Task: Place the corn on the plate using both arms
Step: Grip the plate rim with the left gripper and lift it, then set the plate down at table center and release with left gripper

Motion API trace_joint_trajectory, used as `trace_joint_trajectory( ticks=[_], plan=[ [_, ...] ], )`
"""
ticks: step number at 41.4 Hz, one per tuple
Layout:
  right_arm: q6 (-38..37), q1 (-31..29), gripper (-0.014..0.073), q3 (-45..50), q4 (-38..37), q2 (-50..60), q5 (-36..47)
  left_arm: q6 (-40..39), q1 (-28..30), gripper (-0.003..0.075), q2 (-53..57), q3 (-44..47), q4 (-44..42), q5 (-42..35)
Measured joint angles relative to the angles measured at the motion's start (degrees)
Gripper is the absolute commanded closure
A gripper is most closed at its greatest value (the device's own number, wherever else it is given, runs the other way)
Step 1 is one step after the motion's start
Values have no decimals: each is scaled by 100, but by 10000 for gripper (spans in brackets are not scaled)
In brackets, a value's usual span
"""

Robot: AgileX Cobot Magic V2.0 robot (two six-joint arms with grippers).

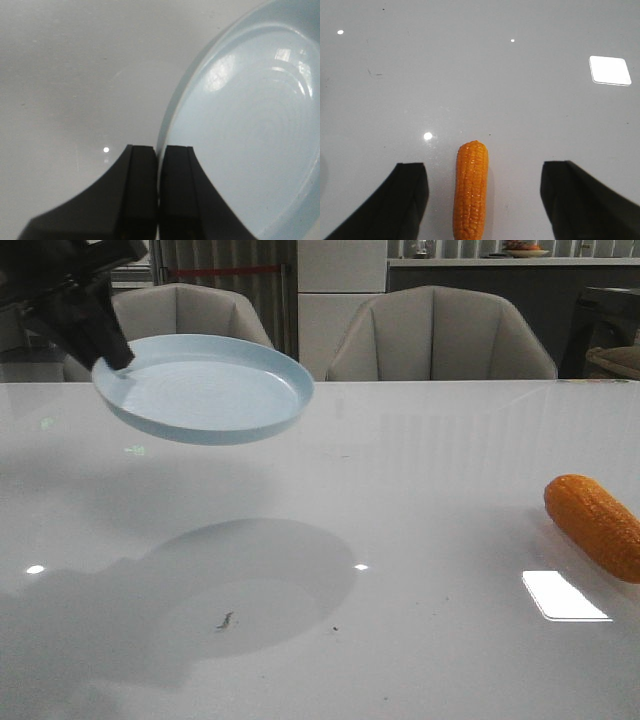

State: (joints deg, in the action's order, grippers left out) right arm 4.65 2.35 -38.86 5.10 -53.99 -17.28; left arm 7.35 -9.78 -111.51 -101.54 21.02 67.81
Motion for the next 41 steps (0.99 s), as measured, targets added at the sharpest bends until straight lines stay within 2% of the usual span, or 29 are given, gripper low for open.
trace_joint_trajectory(
  ticks=[17, 34, 37, 41],
  plan=[
    [-2, 0, 15, 0, 0, 0, 0, 9, -978, 632, -463, -27, 172, -101],
    [-2, 0, 15, 0, 0, 0, 0, 31, -1103, 628, -1176, -27, 182, -103],
    [-2, 0, 15, 0, 0, 0, 0, 44, -1103, 598, -1266, -27, 182, -103],
    [-2, 0, 15, 0, 0, 0, 0, 116, -1103, 498, -1357, -27, 182, -80]
  ],
)
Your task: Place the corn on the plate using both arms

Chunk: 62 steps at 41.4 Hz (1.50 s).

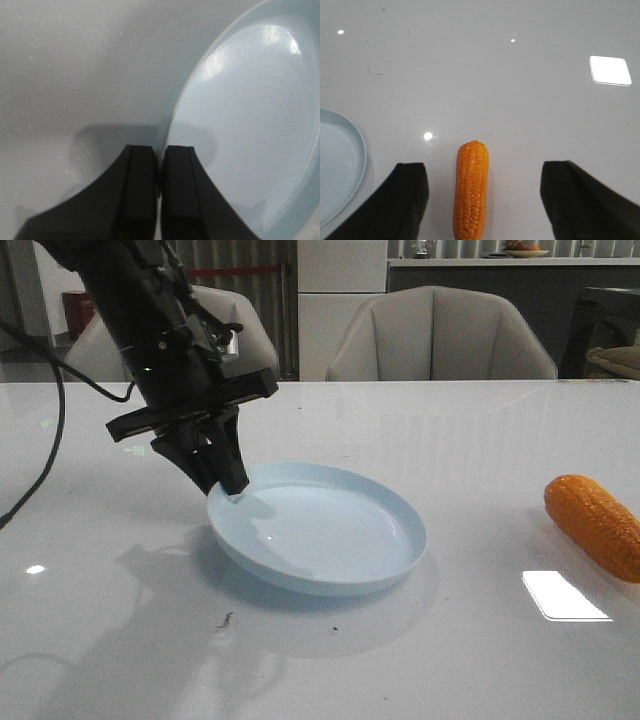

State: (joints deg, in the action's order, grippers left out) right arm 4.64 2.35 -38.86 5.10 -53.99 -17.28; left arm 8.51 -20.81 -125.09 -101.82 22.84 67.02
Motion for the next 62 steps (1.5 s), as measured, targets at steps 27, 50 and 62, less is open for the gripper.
trace_joint_trajectory(
  ticks=[27, 50, 62],
  plan=[
    [0, 0, 15, 0, 0, 0, -9, 143, 0, 319, -81, -54, 11, 129],
    [0, 0, 15, 0, 0, 0, -11, -50, 331, 319, 1662, -612, -1041, -1405],
    [0, 0, 15, 0, 0, 0, -45, -63, 1344, 319, 3171, 60, -1529, -2034]
  ],
)
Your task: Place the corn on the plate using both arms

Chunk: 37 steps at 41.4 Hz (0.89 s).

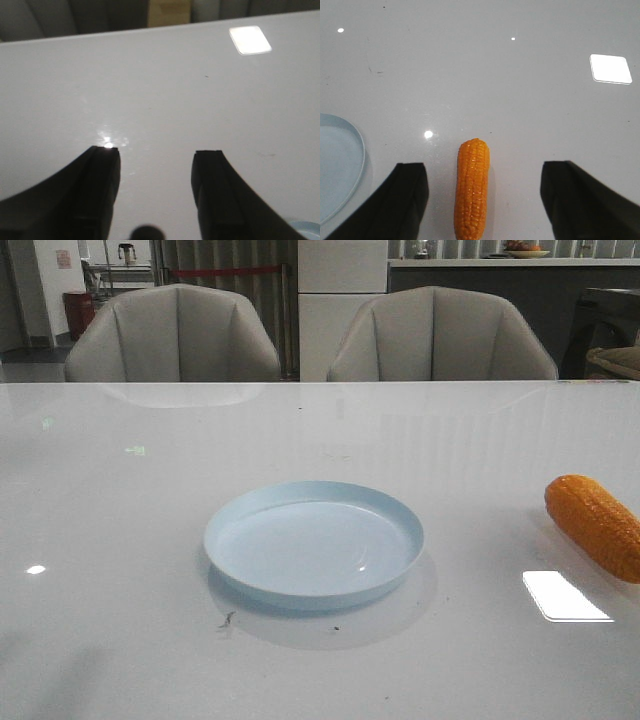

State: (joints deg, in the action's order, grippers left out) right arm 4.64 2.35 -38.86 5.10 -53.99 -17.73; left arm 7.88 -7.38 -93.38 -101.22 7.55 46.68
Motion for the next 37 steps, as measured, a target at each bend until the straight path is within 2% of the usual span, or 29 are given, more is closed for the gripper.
trace_joint_trajectory(
  ticks=[9, 16, 22, 30, 37],
  plan=[
    [0, 0, 15, 0, 0, 0, 0, -2, 723, 319, 1503, 2223, -248, -1302],
    [0, 0, 15, 0, 0, 0, 0, -2, 830, 319, 2718, 4294, -608, -2547],
    [0, 0, 15, 0, 0, 0, -11, -2, 830, 319, 3503, 5668, -669, -3176],
    [-10, 0, 15, 0, 0, 0, -169, -2, 830, 319, 4047, 6622, -678, -3350],
    [-10, 0, 15, 0, 0, 0, -288, -2, 830, 319, 4261, 6991, -618, -3370]
  ],
)
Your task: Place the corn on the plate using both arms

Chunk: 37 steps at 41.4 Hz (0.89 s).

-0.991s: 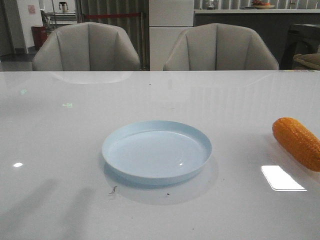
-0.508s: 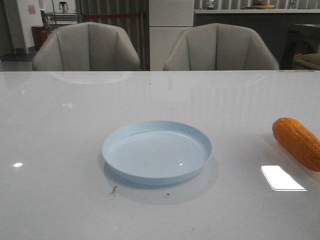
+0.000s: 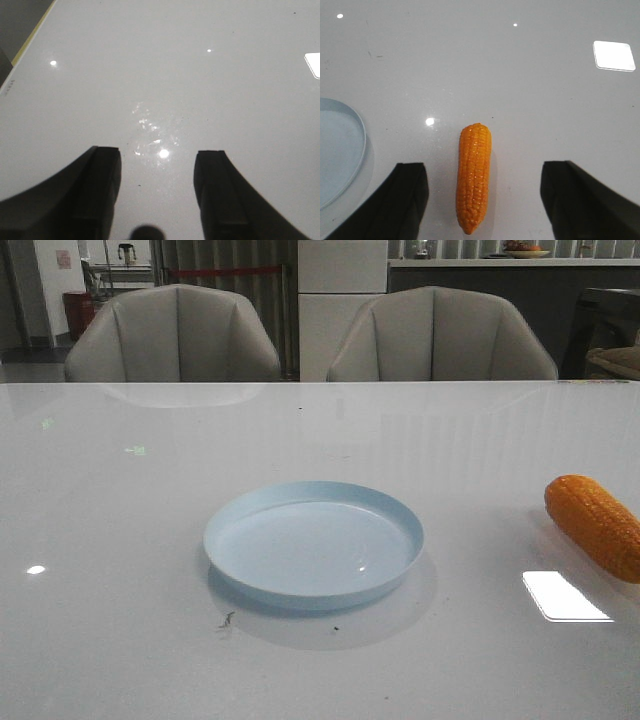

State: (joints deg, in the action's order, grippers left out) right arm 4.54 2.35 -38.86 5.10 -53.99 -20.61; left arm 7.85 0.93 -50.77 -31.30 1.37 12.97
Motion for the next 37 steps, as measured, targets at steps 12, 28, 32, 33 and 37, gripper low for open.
trace_joint_trajectory(
  ticks=[12, 28, 32, 33, 37],
  plan=[
    [0, 0, 15, -39, 43, 0, -108, 0, 0, 319, 60, 284, 301, -72],
    [0, 0, 15, -1681, 122, -1243, -1727, 0, -705, 319, 148, 296, 371, -379],
    [0, 0, 15, -2279, 122, -1935, -2154, 0, -870, 319, 148, 296, 371, -379],
    [0, 0, 15, -2468, 122, -2087, -2282, 0, -909, 319, 148, 296, 371, -379],
    [-10, 0, 12, -3078, 122, -2743, -2684, 0, -994, 319, 148, 296, 371, -379]
  ],
)
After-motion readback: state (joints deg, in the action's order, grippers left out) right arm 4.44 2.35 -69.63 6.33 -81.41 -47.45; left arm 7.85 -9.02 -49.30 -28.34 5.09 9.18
